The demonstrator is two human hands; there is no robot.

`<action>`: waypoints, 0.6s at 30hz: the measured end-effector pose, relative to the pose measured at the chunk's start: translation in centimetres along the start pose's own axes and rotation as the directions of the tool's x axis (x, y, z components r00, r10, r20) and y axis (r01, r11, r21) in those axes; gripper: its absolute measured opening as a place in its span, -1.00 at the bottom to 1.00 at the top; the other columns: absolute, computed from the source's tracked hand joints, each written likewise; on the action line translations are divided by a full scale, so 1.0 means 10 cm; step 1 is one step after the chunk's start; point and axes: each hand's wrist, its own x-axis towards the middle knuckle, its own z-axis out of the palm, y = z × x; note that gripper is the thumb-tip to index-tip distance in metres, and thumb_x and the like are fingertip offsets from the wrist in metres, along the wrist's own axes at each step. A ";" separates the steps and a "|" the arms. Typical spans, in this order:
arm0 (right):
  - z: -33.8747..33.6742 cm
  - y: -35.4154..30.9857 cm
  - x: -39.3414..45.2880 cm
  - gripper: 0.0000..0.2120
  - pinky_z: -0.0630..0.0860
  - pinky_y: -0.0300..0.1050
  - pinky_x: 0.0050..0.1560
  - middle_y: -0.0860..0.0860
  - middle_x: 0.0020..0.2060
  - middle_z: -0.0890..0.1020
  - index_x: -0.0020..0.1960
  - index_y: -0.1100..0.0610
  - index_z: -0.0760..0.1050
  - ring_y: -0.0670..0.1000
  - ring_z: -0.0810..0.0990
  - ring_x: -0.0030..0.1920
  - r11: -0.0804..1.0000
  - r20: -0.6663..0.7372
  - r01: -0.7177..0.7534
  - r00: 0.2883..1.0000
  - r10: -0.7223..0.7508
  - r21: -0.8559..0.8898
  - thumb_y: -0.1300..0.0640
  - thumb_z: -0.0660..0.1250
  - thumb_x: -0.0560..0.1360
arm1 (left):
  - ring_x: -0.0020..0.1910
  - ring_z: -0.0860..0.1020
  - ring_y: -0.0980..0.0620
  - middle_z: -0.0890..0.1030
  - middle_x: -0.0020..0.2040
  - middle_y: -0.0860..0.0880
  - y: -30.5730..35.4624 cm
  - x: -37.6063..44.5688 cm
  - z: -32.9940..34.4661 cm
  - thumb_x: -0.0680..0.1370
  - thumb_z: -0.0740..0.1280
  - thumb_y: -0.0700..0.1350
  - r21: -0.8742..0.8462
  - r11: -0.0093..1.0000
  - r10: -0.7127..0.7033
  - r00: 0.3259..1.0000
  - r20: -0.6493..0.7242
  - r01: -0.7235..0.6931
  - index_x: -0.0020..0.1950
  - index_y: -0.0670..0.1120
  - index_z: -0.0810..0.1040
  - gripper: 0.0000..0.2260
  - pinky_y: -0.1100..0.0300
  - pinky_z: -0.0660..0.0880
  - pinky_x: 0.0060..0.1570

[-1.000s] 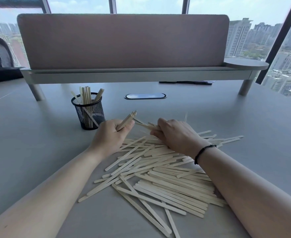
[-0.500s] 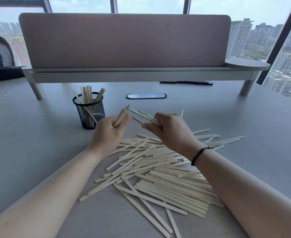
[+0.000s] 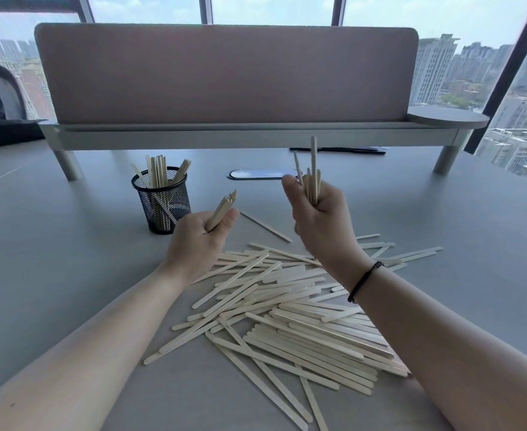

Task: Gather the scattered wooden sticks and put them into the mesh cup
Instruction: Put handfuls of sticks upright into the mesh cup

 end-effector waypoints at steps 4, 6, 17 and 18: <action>-0.07 0.07 0.06 -0.46 0.05 -0.04 -0.44 0.13 -0.45 0.16 -0.34 0.23 0.13 0.07 0.04 -0.43 0.946 -0.055 -0.209 0.972 0.229 0.249 -0.04 0.31 0.61 | -0.49 0.35 -0.06 0.41 -0.45 -0.31 0.01 -0.01 -0.01 0.55 0.23 0.30 -0.003 1.000 0.013 1.000 0.002 -0.013 -0.40 -0.32 0.34 -0.31 -0.05 0.31 -0.41; -0.12 0.14 0.06 -0.48 0.05 -0.14 -0.44 0.05 -0.50 0.18 -0.36 0.16 0.15 -0.01 0.06 -0.47 0.907 -0.052 -0.286 0.947 0.316 0.309 -0.02 0.32 0.61 | -0.47 0.36 -0.19 0.41 -0.44 -0.34 0.00 -0.01 -0.01 0.55 0.22 0.30 0.007 1.000 0.012 1.000 -0.003 -0.012 -0.40 -0.32 0.33 -0.31 -0.06 0.32 -0.40; -0.16 0.27 0.04 -0.56 0.28 -0.15 -0.46 0.00 -0.54 0.29 -0.37 0.10 0.31 0.01 0.23 -0.54 0.823 0.073 -0.463 0.881 0.467 0.329 -0.04 0.33 0.60 | -0.42 0.40 -0.29 0.40 -0.42 -0.37 0.00 0.00 0.00 0.54 0.23 0.30 0.005 1.000 -0.001 1.000 -0.017 0.001 -0.40 -0.31 0.31 -0.32 -0.14 0.39 -0.36; -0.15 0.26 0.03 -0.56 0.29 -0.15 -0.46 0.00 -0.54 0.29 -0.37 0.10 0.31 0.01 0.24 -0.54 0.825 0.085 -0.468 0.880 0.467 0.316 -0.05 0.33 0.59 | -0.42 0.41 -0.29 0.40 -0.42 -0.37 -0.01 0.00 0.00 0.54 0.23 0.31 0.006 1.000 0.000 1.000 -0.016 0.000 -0.40 -0.32 0.31 -0.31 -0.15 0.40 -0.36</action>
